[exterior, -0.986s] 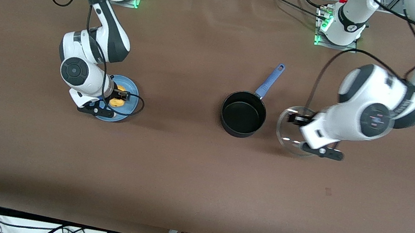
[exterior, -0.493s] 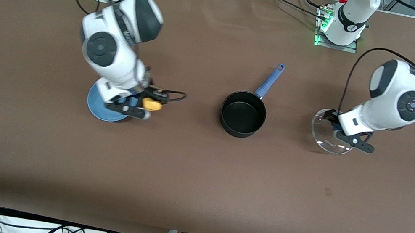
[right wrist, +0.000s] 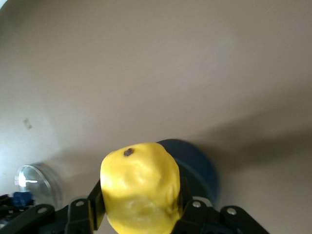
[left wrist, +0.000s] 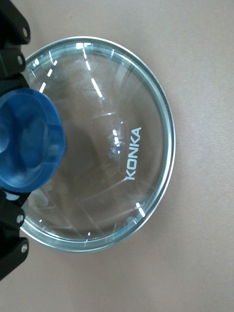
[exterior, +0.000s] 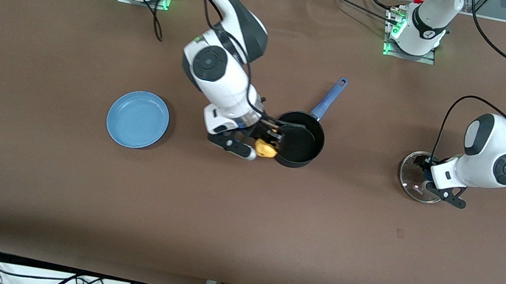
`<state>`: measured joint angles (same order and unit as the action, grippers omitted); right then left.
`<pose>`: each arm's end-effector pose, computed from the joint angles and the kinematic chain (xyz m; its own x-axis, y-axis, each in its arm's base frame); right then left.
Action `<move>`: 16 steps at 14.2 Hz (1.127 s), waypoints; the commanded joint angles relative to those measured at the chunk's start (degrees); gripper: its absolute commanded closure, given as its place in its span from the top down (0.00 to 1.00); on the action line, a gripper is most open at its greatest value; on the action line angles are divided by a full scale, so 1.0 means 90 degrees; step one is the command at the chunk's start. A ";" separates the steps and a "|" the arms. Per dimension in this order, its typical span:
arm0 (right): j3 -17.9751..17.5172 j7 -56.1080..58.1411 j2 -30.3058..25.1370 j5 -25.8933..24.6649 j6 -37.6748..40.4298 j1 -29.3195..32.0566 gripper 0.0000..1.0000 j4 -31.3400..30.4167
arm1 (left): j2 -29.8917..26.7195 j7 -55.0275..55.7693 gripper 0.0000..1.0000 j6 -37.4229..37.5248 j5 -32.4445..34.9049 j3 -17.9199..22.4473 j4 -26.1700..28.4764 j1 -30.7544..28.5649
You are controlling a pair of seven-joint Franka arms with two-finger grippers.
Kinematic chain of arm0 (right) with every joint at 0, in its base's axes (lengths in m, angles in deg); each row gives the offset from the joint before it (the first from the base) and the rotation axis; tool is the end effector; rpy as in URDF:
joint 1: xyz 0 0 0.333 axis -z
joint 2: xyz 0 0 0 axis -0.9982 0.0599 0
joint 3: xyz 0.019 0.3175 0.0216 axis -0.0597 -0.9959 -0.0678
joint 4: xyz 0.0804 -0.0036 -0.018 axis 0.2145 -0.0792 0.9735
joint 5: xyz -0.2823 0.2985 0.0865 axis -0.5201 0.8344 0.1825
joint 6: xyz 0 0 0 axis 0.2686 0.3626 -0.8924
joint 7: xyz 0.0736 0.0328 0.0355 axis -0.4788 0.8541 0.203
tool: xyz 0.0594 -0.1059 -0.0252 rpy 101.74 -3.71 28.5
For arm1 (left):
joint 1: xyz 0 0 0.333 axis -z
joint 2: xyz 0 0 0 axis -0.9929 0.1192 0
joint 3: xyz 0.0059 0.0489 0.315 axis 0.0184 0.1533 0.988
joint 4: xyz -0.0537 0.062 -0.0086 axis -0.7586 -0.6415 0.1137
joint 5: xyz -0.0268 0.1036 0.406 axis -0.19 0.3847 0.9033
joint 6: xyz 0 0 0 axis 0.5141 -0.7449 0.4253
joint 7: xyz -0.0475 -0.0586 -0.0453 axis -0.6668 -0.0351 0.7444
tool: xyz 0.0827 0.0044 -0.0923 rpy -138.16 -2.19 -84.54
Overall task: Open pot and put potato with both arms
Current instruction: 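Carry the potato into the pan with the right gripper while the left lowers the lid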
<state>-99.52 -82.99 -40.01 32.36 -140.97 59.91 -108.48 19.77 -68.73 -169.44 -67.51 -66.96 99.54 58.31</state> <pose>0.5958 0.5526 0.3116 0.9262 -0.3702 -0.0713 -0.3629 -0.8241 -0.4350 0.5750 0.0547 0.1468 0.9174 -0.3346 -0.2154 -0.3269 -0.9424 0.0713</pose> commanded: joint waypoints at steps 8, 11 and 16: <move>0.0050 -0.0382 0.1069 0.0009 -0.1112 -0.0700 0.17 0.0286 | -0.0243 -0.0012 1.00 0.2434 -0.0211 -0.0385 -0.1587 -0.0062; 0.0060 -0.0334 0.1030 -0.0040 -0.1053 -0.0700 1.00 0.0208 | -0.0467 0.0145 1.00 0.3815 -0.0788 -0.0562 -0.2574 -0.0062; 0.0099 -0.0216 0.0543 -0.0167 0.0769 -0.0359 1.00 0.0617 | -0.1687 0.0642 1.00 0.4608 -0.0925 -0.0933 -0.2801 -0.0062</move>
<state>-98.60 -85.34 -31.91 31.55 -141.62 55.16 -105.15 9.87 -64.99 -130.30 -74.44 -74.16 73.58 57.89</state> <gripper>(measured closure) 0.000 0.000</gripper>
